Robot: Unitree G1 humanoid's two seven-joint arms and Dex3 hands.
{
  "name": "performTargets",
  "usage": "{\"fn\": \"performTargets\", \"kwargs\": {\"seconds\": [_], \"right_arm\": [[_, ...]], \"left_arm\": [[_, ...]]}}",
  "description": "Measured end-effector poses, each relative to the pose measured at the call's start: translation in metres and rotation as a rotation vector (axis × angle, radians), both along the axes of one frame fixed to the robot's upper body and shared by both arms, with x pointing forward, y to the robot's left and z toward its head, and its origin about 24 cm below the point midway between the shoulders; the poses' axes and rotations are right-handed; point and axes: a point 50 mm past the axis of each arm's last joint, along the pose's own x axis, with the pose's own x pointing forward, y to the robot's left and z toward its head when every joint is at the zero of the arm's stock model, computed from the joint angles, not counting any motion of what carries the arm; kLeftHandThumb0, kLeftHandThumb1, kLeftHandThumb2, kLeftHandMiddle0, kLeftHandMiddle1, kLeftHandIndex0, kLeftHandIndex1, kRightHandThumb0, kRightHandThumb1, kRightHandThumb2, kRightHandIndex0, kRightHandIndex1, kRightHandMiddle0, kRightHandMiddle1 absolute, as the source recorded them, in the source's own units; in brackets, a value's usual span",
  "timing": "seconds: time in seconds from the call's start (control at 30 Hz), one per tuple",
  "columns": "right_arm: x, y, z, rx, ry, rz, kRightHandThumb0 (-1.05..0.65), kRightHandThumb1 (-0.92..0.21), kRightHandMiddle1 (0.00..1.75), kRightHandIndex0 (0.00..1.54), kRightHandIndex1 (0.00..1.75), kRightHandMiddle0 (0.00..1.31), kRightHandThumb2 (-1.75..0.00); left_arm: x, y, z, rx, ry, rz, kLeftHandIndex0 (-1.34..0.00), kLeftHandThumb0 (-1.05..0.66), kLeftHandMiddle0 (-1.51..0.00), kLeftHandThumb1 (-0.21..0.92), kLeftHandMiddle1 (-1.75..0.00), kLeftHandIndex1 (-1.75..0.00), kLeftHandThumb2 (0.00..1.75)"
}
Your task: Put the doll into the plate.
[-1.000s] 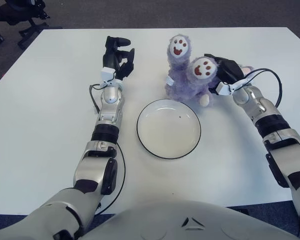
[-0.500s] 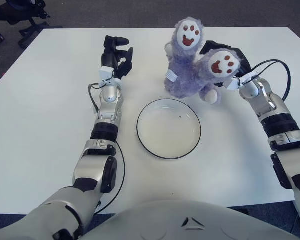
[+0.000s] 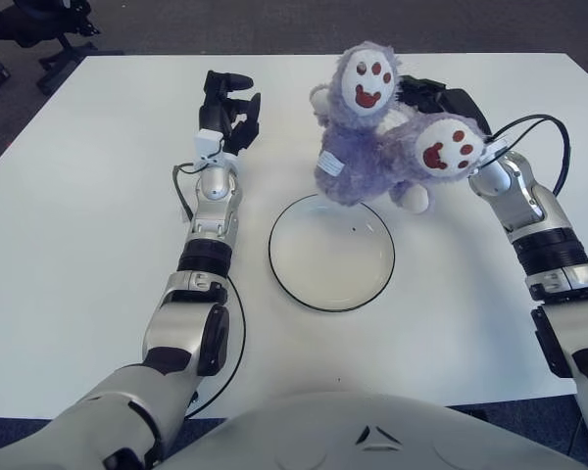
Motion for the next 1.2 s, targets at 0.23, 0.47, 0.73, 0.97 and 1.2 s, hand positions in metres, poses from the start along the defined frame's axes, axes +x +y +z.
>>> {"fn": "performTargets", "kwargs": {"seconds": [0.23,0.47,0.73,0.97,1.2], "right_arm": [[-0.010,0.008,-0.003,-0.025,0.022,0.039,0.00,-0.36,1.75,0.56,1.73,0.38,-1.28],[-0.016,0.011,-0.008,-0.026,0.049,0.065,0.00,-0.31,1.75,0.58,1.74,0.41,-1.33],[-0.023,0.014,-0.018,-0.012,0.075,0.108,0.00,-0.29,1.75,0.60,1.75,0.43,-1.35],[-0.028,0.017,-0.021,-0.020,0.102,0.158,0.00,-0.29,1.74,0.60,1.75,0.43,-1.35],[-0.038,0.022,-0.031,-0.037,0.164,0.209,0.00,-0.30,1.74,0.60,1.75,0.43,-1.35]], "left_arm": [[0.000,-0.001,-0.001,-0.001,0.002,-0.003,-0.34,0.00,-0.35,0.92,-1.50,-1.49,0.34],[0.000,-0.003,-0.001,-0.003,0.004,-0.006,-0.34,0.00,-0.35,0.92,-1.50,-1.49,0.34],[0.000,-0.005,-0.002,-0.004,0.009,-0.010,-0.34,0.00,-0.35,0.92,-1.50,-1.49,0.34],[0.000,-0.007,-0.002,-0.001,0.010,-0.016,-0.34,0.00,-0.35,0.92,-1.50,-1.49,0.34],[0.000,-0.008,-0.003,0.001,0.012,-0.016,-0.34,0.00,-0.35,0.92,-1.51,-1.49,0.34]]}}
